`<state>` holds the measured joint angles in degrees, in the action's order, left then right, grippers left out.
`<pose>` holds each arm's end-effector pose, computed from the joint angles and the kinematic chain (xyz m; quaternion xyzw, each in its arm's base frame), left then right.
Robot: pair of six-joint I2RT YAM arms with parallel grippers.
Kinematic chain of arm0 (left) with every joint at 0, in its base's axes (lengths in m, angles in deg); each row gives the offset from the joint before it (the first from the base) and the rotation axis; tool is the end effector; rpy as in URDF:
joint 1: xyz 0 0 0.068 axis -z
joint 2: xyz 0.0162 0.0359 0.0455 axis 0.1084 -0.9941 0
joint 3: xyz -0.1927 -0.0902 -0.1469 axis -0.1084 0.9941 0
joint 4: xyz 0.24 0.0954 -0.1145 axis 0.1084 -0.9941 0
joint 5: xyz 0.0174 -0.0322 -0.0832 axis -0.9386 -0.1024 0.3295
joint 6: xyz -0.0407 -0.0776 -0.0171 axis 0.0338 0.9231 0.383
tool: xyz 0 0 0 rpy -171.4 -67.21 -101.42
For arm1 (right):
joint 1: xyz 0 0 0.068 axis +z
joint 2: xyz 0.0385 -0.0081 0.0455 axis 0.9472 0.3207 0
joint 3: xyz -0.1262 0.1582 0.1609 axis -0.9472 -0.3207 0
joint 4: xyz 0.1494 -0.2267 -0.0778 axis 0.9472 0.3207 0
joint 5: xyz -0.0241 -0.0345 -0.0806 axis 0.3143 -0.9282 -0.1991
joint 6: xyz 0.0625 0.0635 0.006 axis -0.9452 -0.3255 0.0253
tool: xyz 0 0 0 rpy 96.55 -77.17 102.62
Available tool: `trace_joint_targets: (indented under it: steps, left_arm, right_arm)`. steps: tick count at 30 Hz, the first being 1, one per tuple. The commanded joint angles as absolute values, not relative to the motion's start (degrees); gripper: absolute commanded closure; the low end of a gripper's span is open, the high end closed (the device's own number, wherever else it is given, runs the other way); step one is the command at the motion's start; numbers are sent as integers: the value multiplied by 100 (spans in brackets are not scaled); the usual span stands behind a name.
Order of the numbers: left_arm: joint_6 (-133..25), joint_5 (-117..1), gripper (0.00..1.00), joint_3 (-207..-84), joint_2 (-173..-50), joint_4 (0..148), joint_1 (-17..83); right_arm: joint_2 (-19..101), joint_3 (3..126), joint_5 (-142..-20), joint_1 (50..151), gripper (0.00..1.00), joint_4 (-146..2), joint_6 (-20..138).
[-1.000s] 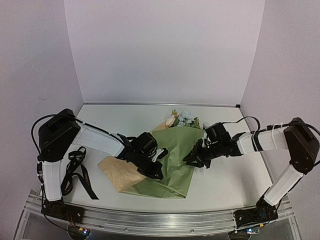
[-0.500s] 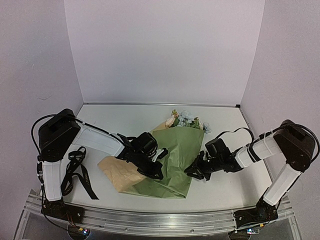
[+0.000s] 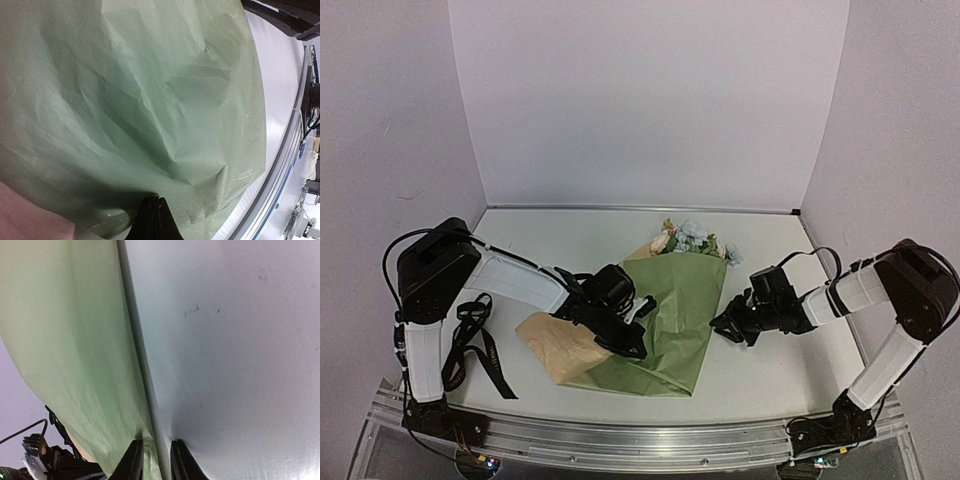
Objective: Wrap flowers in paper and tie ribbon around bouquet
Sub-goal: Press the fold line on the 2/3-folded wrapping paper.
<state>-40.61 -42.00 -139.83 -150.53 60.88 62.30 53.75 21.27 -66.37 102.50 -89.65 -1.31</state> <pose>0.2085 -0.3680 0.0559 0.3069 0.8930 -0.3221 0.0680 0.2605 0.1928 0.0522 0.2075 0.8835 0.4039 0.1153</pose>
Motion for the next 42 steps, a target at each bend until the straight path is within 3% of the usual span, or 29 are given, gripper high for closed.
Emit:
trace_joint_targets:
  steps: [1,8,23,34,42]
  left_arm:
    - [-4221,-4683,100,-13992,-15269,5598,6203]
    - [-4225,-4693,100,-14014,-15247,5613,6204]
    - [-4241,-4665,100,-14042,-15355,5635,6204]
    - [-4309,-4761,100,-13900,-15369,5673,6199]
    - [-4443,-4922,100,-14100,-15068,5556,6203]
  right_arm:
    - [5008,2470,-6486,10332,80,-8439,4]
    - [4310,2328,-6284,11010,80,-7932,148]
    - [4613,1918,-6128,12493,81,-7873,-142]
    - [4844,1306,-6544,12869,82,-8276,-164]
    - [4416,1758,-6478,12916,81,-7947,49]
